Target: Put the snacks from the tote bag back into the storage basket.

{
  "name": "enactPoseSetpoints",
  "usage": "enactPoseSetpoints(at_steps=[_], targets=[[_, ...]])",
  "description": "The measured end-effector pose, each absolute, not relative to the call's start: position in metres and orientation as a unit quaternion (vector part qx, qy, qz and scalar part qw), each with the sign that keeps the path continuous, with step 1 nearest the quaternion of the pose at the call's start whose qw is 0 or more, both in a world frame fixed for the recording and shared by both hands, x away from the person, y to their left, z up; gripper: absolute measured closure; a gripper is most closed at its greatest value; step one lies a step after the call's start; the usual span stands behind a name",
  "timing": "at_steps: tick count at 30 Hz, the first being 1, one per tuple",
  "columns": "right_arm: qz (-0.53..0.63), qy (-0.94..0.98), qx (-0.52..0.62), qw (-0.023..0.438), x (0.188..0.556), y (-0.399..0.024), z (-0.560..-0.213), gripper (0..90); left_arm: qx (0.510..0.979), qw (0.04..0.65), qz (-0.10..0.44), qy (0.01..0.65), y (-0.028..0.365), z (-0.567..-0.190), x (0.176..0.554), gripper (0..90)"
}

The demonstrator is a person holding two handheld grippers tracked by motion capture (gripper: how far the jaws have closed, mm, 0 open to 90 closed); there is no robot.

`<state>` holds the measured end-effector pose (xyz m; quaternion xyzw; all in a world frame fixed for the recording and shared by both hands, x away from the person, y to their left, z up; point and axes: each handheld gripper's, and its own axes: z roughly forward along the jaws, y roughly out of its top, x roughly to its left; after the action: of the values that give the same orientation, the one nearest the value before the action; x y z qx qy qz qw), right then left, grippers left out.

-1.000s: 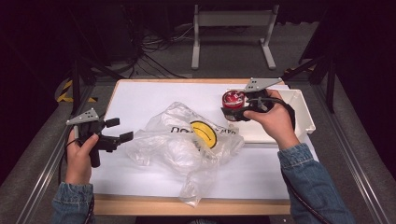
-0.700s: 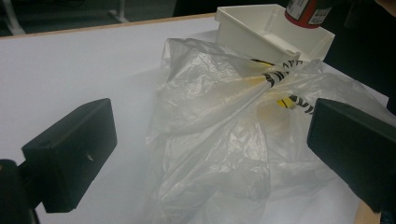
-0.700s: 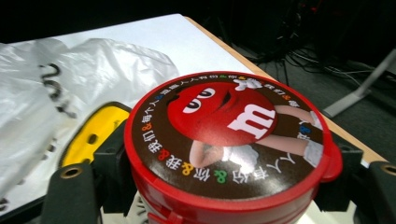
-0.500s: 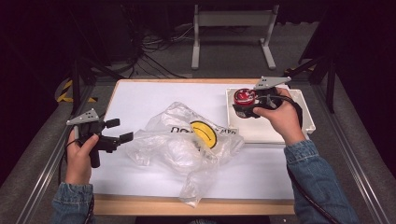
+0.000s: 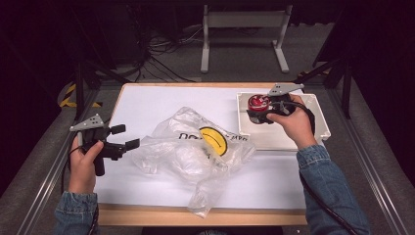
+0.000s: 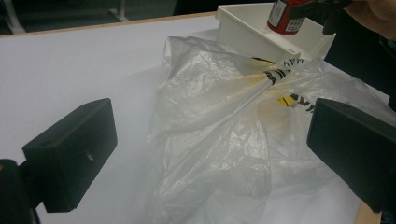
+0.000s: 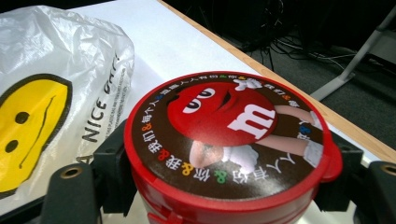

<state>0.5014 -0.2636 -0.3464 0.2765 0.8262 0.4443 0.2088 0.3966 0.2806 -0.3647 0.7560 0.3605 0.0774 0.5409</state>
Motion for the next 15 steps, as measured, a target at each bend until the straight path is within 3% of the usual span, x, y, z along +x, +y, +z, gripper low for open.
enactPoseSetpoints(at_steps=[15], targets=[[0.433, 0.834, 0.281, 0.196, 0.511, -0.259, -0.369, 24.6, 0.755, 0.541, 0.076, 0.363, 0.281, -0.365, 0.396, 2.5]])
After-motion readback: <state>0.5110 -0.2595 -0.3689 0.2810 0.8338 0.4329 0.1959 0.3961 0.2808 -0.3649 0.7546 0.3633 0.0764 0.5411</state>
